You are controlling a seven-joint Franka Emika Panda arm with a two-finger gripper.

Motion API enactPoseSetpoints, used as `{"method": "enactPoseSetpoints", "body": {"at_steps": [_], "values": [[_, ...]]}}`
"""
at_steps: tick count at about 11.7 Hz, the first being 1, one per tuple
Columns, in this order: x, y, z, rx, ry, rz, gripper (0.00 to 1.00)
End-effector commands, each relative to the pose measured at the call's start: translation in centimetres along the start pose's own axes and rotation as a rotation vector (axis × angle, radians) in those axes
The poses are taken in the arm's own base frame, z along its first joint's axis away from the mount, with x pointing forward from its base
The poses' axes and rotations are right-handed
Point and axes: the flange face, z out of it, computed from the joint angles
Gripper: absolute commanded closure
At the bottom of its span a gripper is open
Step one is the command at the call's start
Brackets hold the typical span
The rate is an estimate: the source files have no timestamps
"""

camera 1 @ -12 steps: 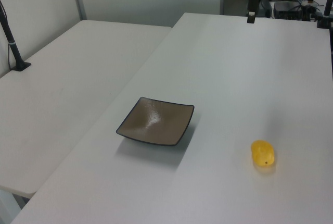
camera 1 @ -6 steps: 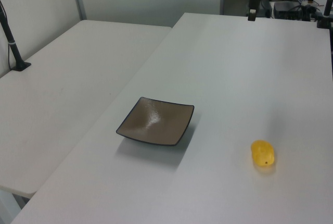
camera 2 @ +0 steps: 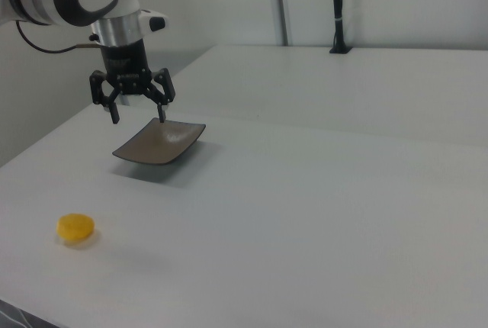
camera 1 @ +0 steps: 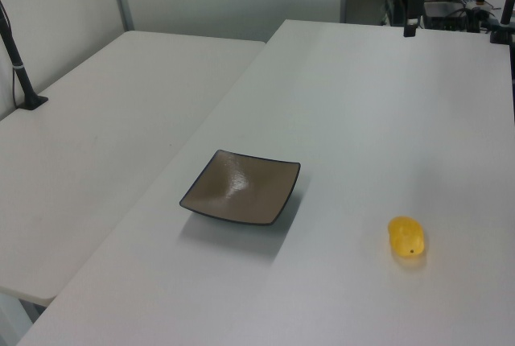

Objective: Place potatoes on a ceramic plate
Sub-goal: 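Move the open gripper over the yellow potato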

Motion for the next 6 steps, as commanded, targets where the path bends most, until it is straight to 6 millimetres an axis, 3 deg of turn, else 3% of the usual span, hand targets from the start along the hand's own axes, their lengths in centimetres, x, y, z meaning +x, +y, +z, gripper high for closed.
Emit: {"method": "enactPoseSetpoints", "body": {"at_steps": [1,3,6], "values": [[-0.3,-1.9,1.6,0.014,-0.061,-0.274,0.00],[0.2,-5.4,4.0,-0.005,-0.159,-0.414,0.00],[0.6,-9.7,7.0,0.007,-0.214,-0.480,0.00]]}}
